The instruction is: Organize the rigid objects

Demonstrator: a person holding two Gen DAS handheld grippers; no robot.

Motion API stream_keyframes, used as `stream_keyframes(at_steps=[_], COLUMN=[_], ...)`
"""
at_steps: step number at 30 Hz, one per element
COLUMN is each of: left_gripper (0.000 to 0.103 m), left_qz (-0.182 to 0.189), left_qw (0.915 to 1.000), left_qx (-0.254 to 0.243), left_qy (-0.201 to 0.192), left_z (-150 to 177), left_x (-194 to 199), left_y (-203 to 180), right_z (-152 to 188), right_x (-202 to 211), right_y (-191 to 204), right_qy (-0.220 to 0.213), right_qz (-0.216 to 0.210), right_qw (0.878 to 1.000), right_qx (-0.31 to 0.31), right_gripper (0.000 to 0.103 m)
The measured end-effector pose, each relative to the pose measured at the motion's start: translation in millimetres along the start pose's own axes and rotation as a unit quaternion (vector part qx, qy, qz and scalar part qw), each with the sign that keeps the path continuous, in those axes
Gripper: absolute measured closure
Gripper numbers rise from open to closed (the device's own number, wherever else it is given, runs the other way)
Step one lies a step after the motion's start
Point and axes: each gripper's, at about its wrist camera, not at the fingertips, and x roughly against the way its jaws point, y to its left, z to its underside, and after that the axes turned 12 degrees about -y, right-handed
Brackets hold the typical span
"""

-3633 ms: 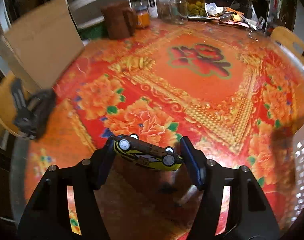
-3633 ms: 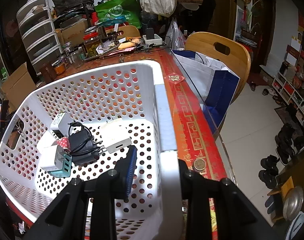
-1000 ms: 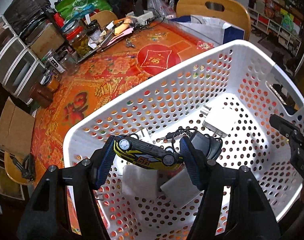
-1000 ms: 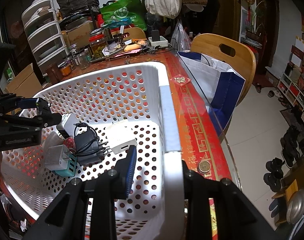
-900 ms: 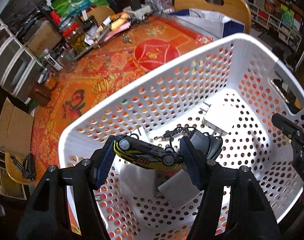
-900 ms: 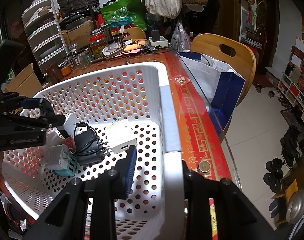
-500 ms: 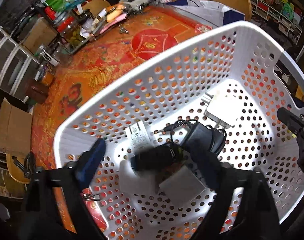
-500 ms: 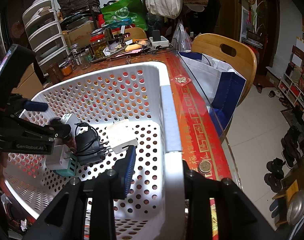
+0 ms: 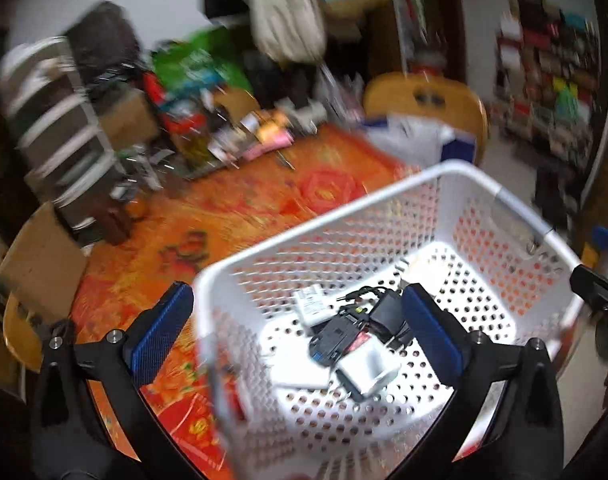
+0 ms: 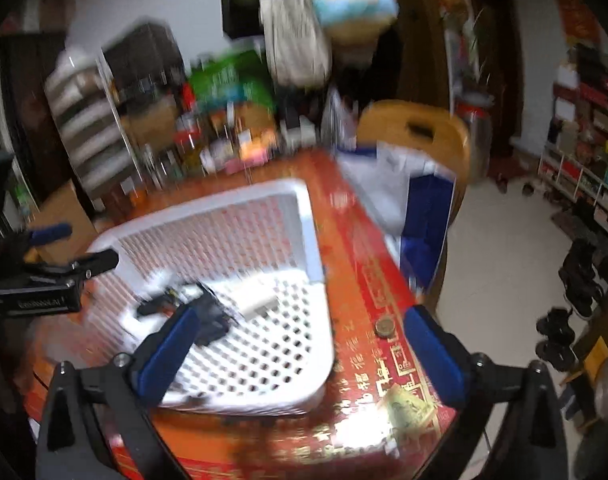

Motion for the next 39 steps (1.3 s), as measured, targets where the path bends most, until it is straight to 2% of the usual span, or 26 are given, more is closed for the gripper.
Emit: stream_keyframes(at_steps=[1, 4, 8, 10, 13, 15, 17, 23, 29, 39], left_gripper=[0.000, 0.000, 0.000, 0.000, 0.000, 0.000, 0.000, 0.000, 0.000, 0.000], left_qz=[-0.002, -0.018, -0.058, -0.070, -0.062, -0.053, -0.050, -0.032, -0.042, -0.049], left_qw=[0.9997, 0.9964, 0.9930, 0.9909, 0.9892, 0.9886, 0.9890, 0.9944, 0.9940, 0.9935], left_qx=[0.013, 0.047, 0.046, 0.040, 0.038, 0.031, 0.033, 0.069, 0.086, 0.088], left_qy=[-0.019, -0.068, -0.092, -0.108, -0.127, -0.137, -0.136, -0.073, -0.053, -0.052], left_z=[3, 29, 69, 87, 97, 100, 103, 108, 108, 107], left_x=[18, 84, 160, 202, 243, 259, 259, 211, 178, 172], left_y=[8, 31, 51, 56, 55, 48, 44, 46, 49, 49], right_z=[1, 10, 32, 44, 55, 58, 58, 63, 63, 64], right_x=[20, 59, 109, 150, 194, 204, 200, 157, 150, 147], right_y=[8, 34, 80, 109, 135, 145, 151, 135, 125, 127], right_qy=[-0.028, -0.059, -0.069, -0.095, -0.113, -0.111, -0.096, -0.037, -0.036, -0.030], right_qz=[0.000, 0.005, 0.027, 0.036, -0.008, -0.025, -0.027, -0.012, -0.009, -0.019], right_qw=[1.000, 0.998, 0.995, 0.991, 0.988, 0.988, 0.989, 0.995, 0.996, 0.995], right_qx=[0.002, 0.006, 0.059, 0.090, 0.101, 0.101, 0.105, 0.090, 0.083, 0.088], right_gripper=[0.000, 0.000, 0.000, 0.000, 0.000, 0.000, 0.000, 0.000, 0.000, 0.000])
